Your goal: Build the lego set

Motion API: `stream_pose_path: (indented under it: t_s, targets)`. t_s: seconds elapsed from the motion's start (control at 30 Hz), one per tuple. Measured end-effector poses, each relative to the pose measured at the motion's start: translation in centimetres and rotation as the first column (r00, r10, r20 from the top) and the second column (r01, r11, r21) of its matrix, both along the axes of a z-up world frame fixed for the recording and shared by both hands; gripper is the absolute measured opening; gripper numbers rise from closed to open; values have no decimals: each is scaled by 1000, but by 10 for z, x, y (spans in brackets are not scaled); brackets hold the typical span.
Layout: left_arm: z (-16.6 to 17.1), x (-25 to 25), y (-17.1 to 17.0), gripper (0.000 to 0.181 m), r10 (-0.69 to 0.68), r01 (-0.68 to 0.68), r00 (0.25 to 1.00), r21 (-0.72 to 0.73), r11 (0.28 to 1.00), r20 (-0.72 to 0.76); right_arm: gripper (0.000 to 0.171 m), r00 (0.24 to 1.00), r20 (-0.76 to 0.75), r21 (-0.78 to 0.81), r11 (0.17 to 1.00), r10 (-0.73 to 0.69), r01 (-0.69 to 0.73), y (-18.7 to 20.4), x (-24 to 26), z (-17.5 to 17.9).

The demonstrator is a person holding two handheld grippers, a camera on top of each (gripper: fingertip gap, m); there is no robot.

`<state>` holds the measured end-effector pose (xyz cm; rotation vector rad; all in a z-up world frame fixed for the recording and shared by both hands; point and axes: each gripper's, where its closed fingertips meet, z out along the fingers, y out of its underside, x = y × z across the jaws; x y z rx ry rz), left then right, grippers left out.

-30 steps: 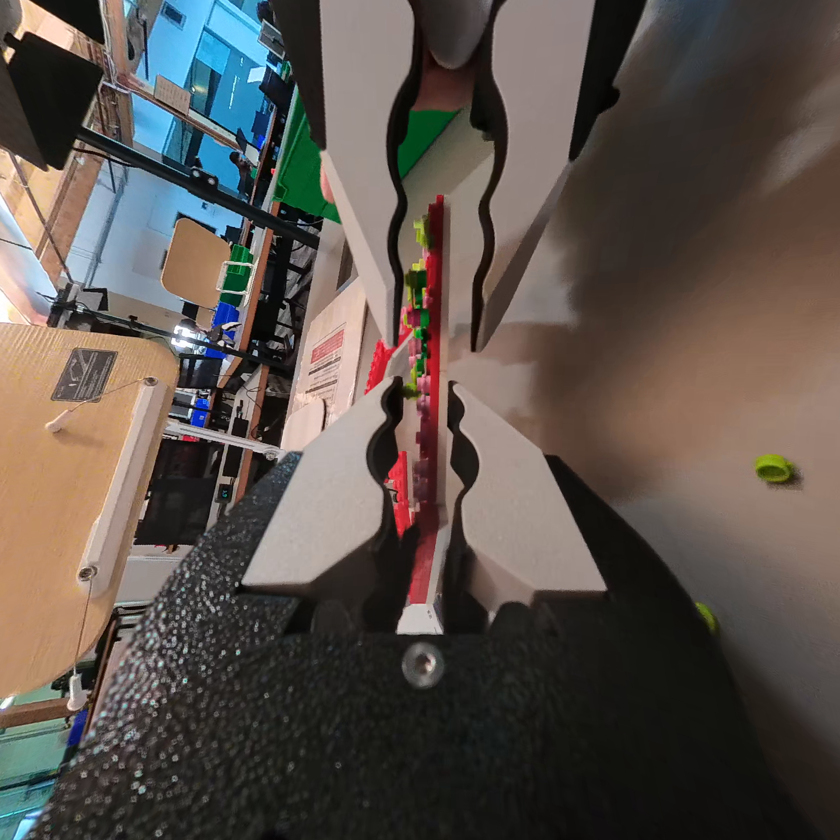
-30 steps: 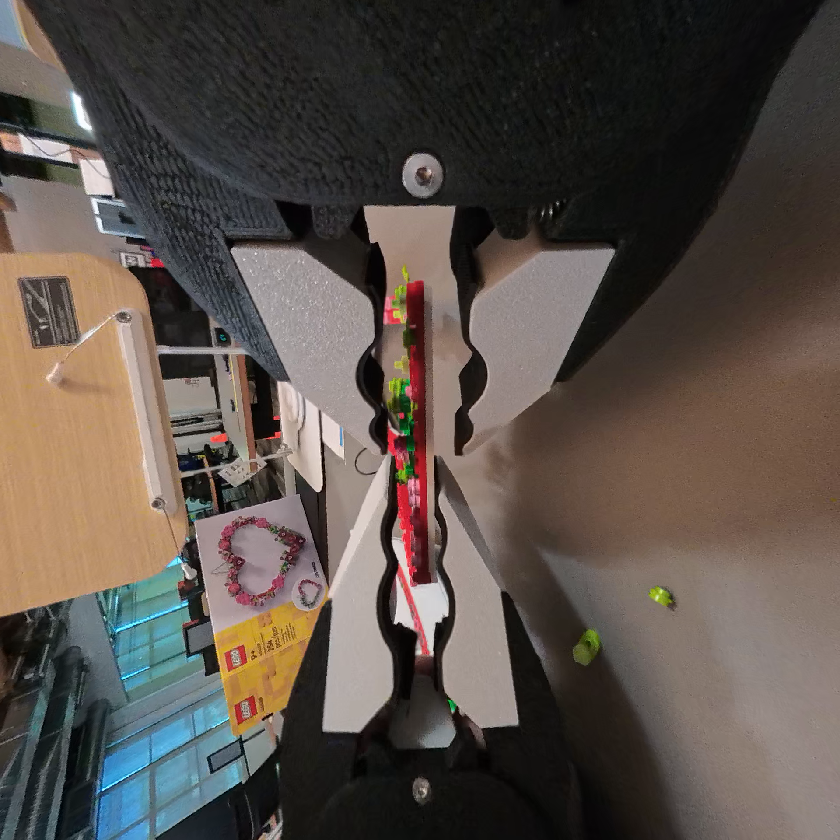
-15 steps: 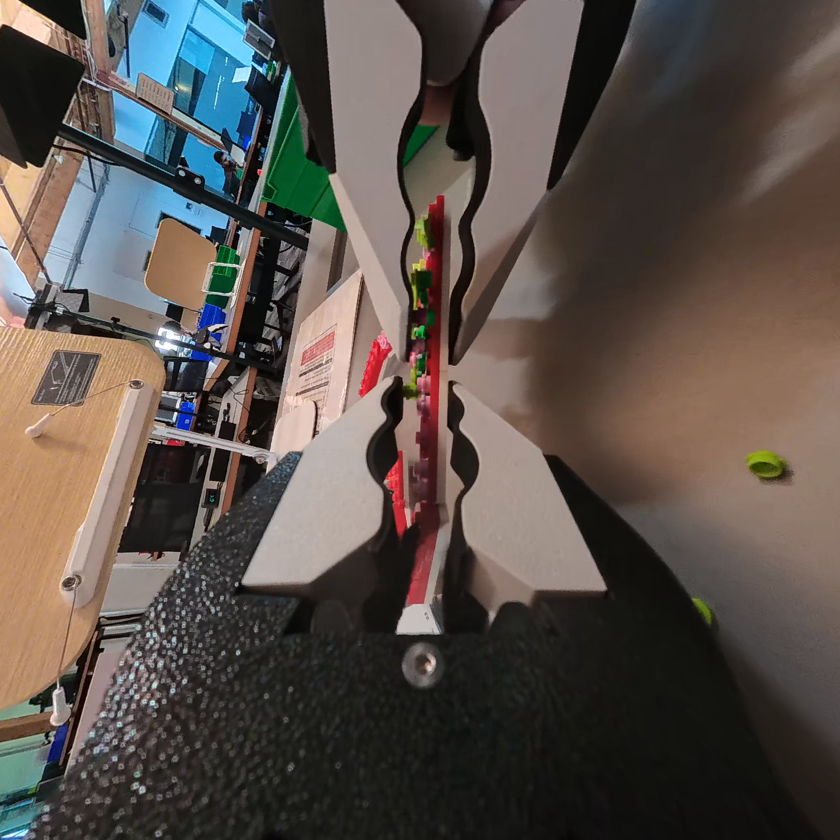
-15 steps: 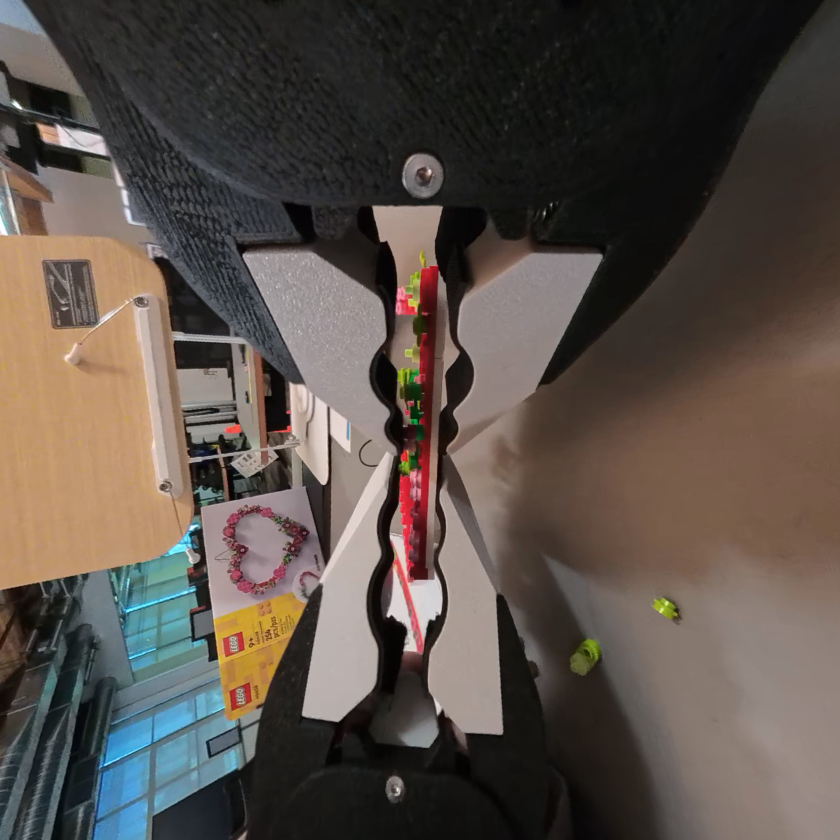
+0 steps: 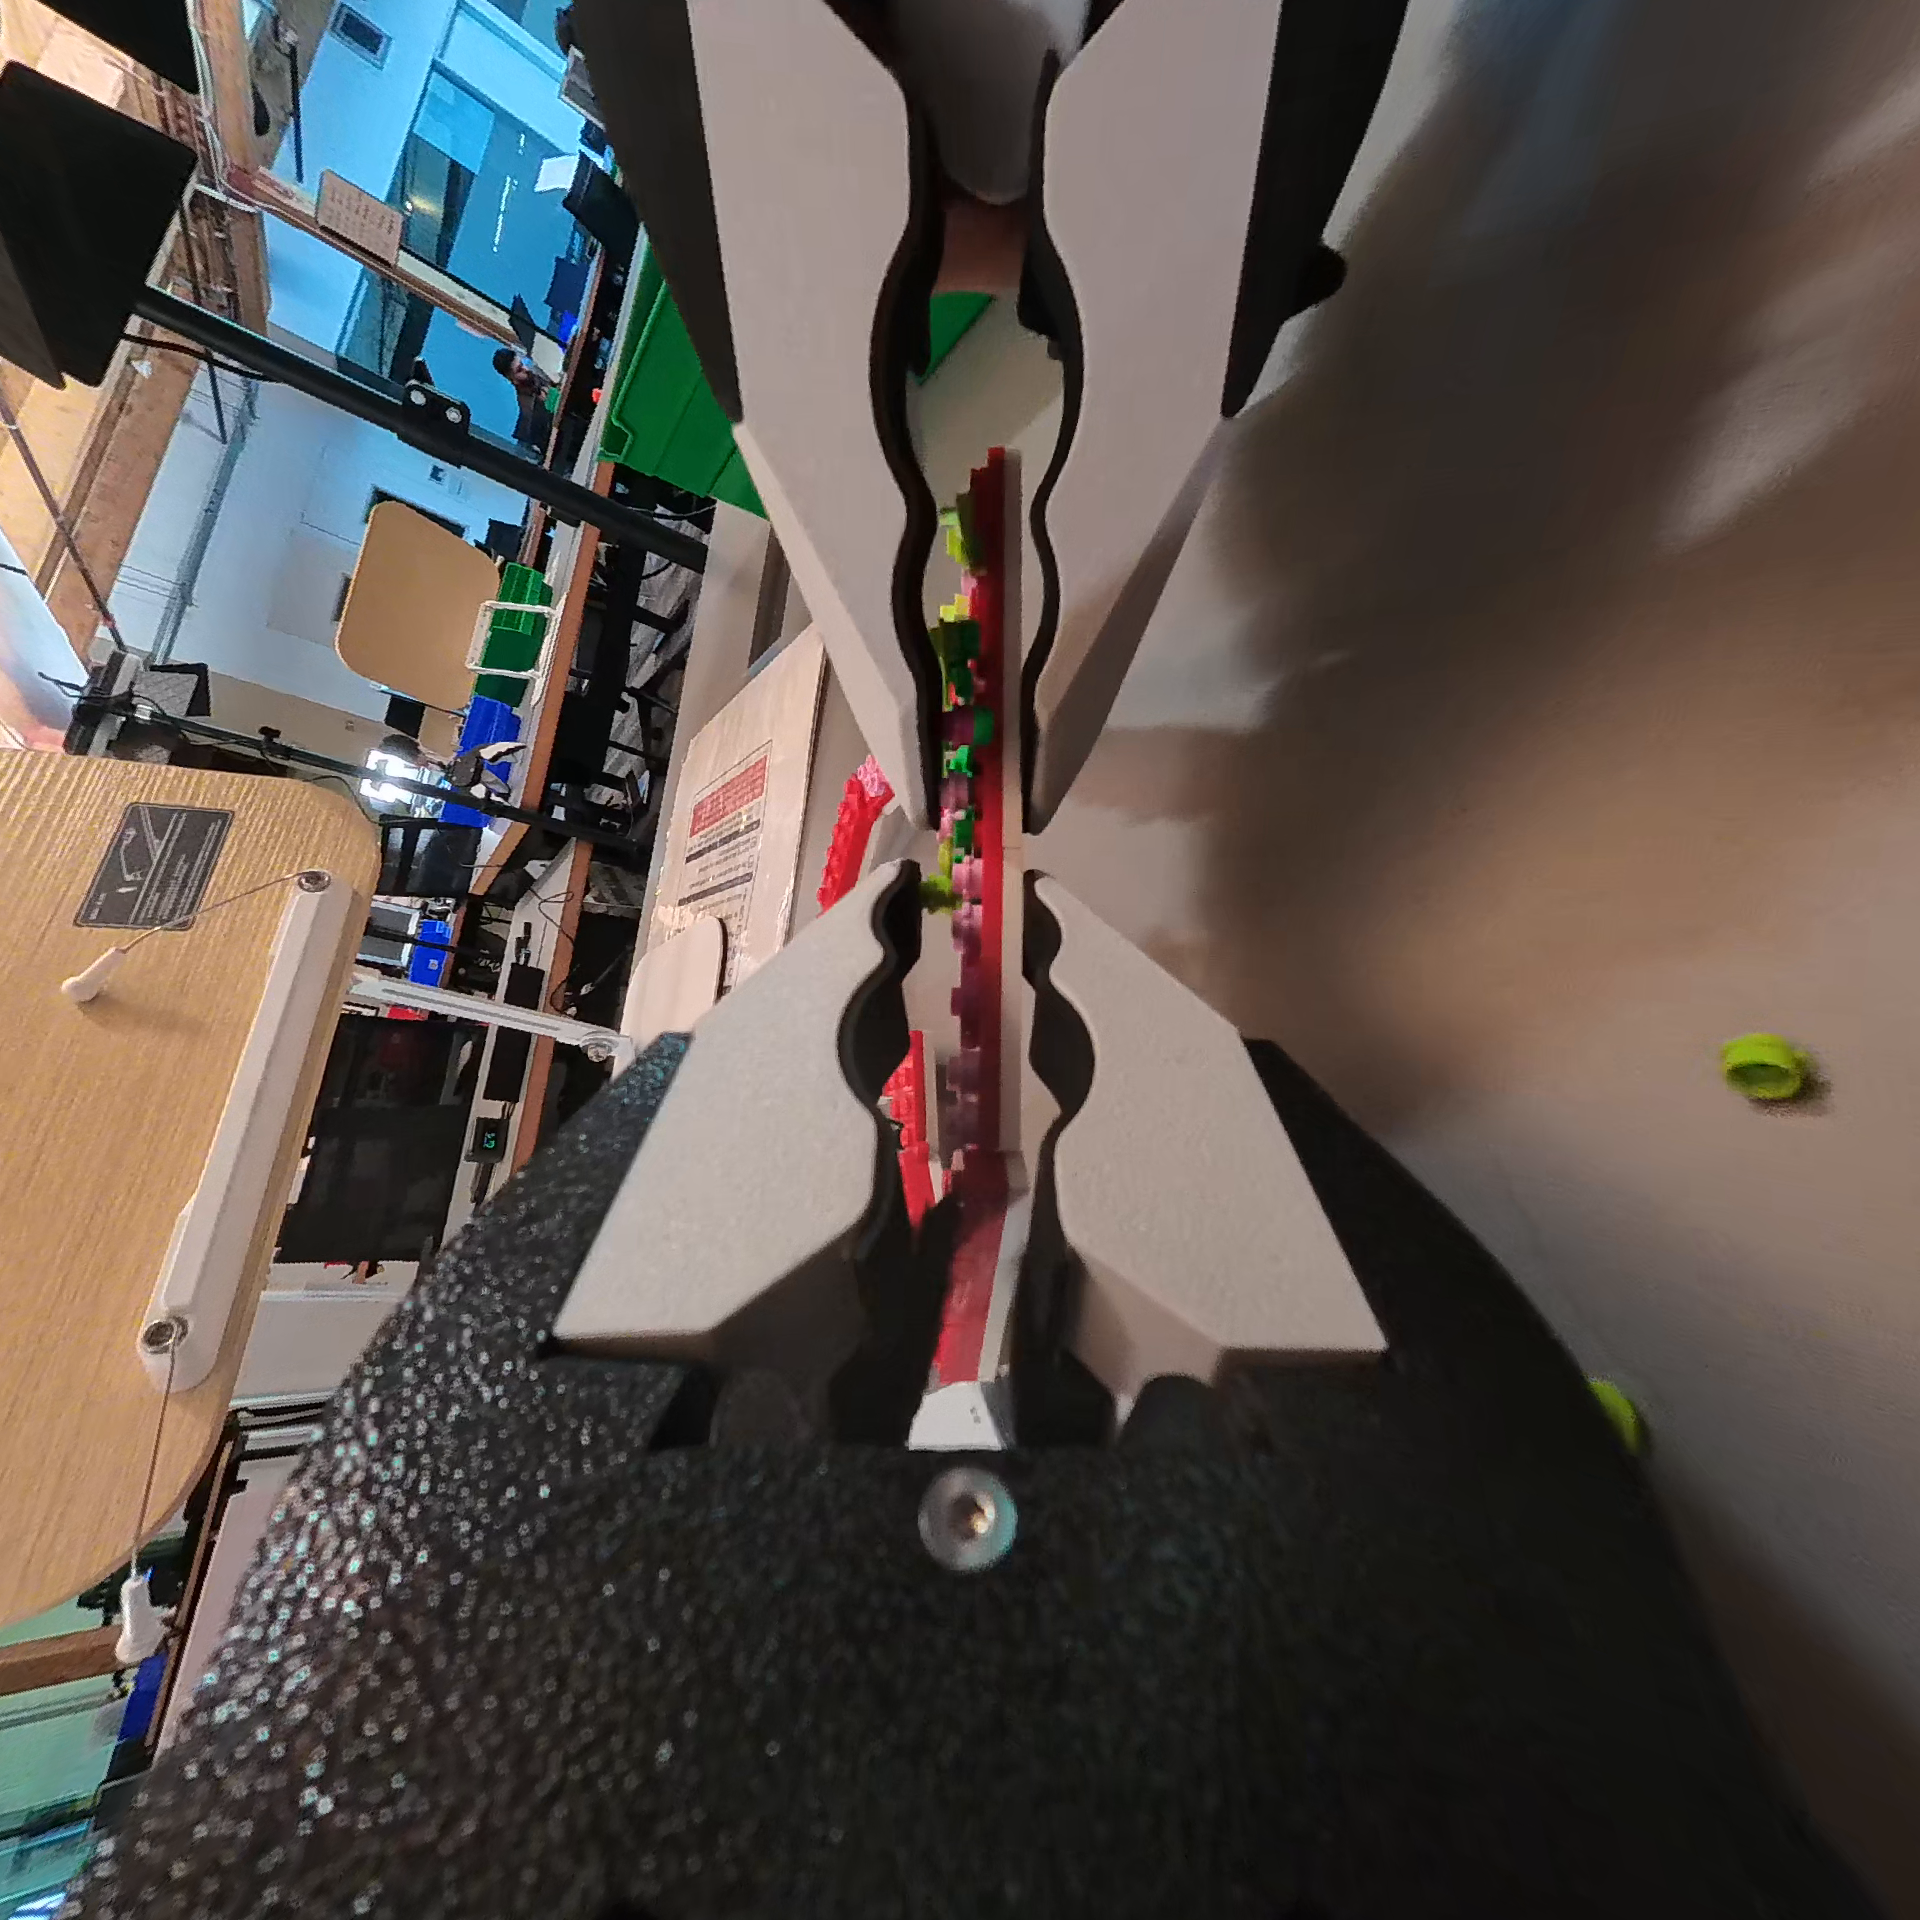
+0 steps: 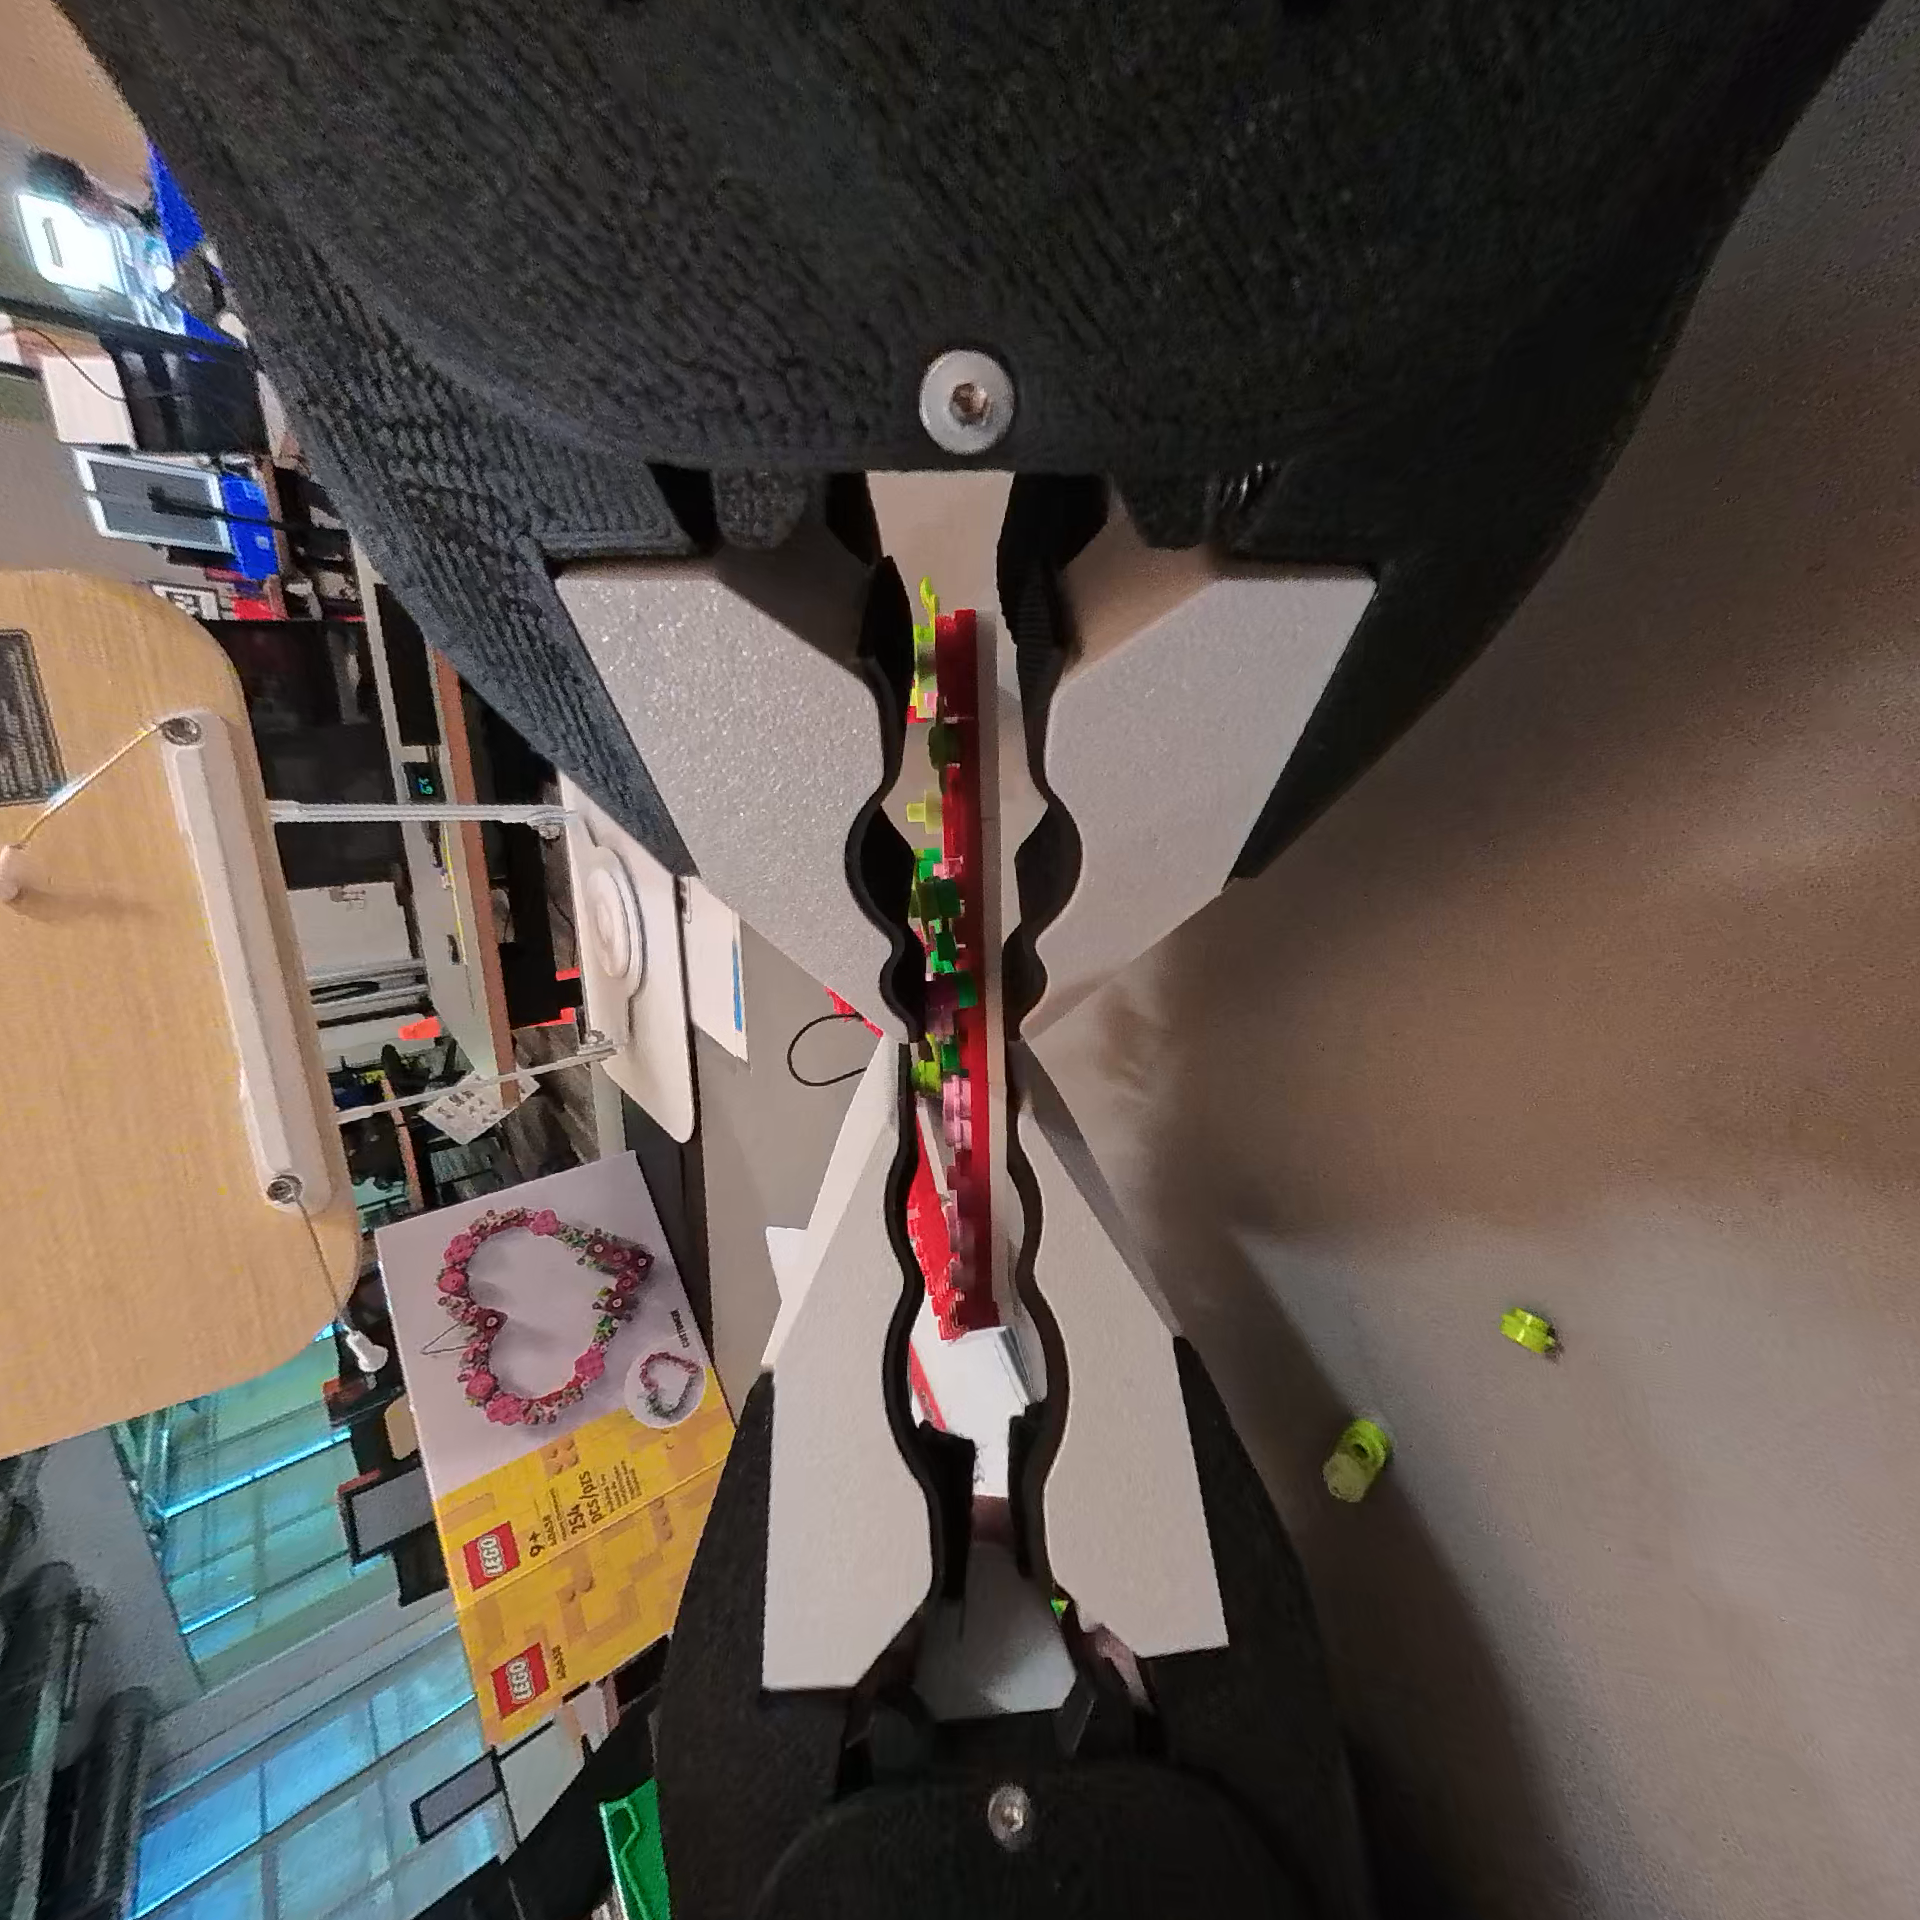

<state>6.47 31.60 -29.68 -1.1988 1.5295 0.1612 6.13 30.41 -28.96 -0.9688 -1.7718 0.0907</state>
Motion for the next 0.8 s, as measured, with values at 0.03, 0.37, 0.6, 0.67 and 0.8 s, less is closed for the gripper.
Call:
stream_pose_path:
  t_s: [0.03, 0.37, 0.6, 0.67, 0.8]
  targets:
    - [0, 0, 0, 16, 1, -1, 1000, -2, 1000, 1, 13, 1000, 1, 1, 1000, -1, 1, 0, 0, 0]
    - [-2, 1, 2, 16, -4, 4, 1000, -10, 1000, 10, 13, 1000, -16, -29, 1000, 0, -1, 2, 1, -1]
    - [1, 2, 0, 16, -35, 37, 998, -36, 999, 61, 14, 997, -68, -116, 992, 34, -41, -1, 0, 3]
    - [2, 2, -1, 16, -43, 48, 996, -57, 997, 82, 14, 996, -74, -134, 990, 40, -49, -1, 0, 3]
    - [2, 2, 0, 16, -49, 54, 995, -63, 997, 91, 13, 996, -78, -141, 989, 41, -51, -1, 0, 4]
